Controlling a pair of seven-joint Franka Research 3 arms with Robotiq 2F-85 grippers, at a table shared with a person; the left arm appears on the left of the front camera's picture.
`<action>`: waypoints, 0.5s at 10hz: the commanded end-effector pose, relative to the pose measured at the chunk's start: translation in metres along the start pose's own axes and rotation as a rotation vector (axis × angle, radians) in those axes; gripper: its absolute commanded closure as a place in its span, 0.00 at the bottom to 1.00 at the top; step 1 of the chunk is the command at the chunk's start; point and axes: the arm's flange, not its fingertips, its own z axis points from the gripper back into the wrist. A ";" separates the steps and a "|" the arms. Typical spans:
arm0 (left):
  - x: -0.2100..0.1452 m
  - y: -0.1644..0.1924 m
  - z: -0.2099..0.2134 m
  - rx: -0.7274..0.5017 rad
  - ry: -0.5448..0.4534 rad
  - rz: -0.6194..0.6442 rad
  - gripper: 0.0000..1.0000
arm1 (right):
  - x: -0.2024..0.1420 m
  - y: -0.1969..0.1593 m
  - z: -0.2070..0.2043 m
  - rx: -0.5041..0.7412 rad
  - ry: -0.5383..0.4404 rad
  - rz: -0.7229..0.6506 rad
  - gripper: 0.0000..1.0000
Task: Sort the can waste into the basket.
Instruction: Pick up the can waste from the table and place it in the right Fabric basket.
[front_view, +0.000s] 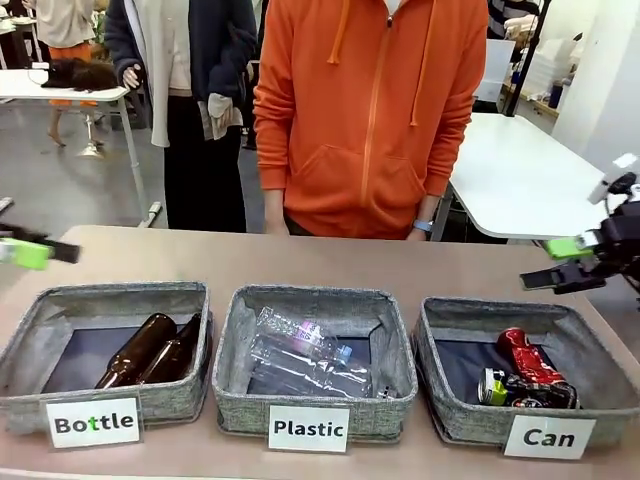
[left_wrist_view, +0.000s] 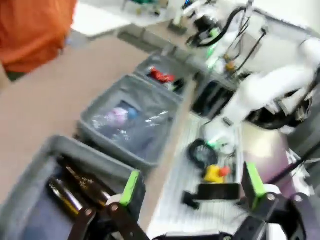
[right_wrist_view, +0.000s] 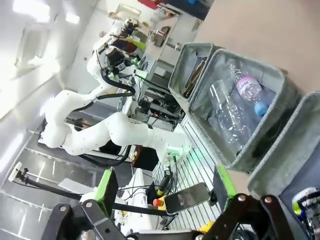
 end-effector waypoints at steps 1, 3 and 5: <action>-0.022 0.005 0.005 -0.096 -0.112 0.194 0.00 | 0.005 -0.006 -0.011 -0.027 -0.029 0.030 0.00; -0.023 0.018 0.000 -0.236 -0.143 0.244 0.00 | 0.013 -0.012 -0.012 -0.021 -0.105 0.008 0.00; -0.030 0.017 0.010 -0.194 -0.107 0.212 0.00 | 0.008 -0.008 -0.006 -0.023 -0.041 0.003 0.00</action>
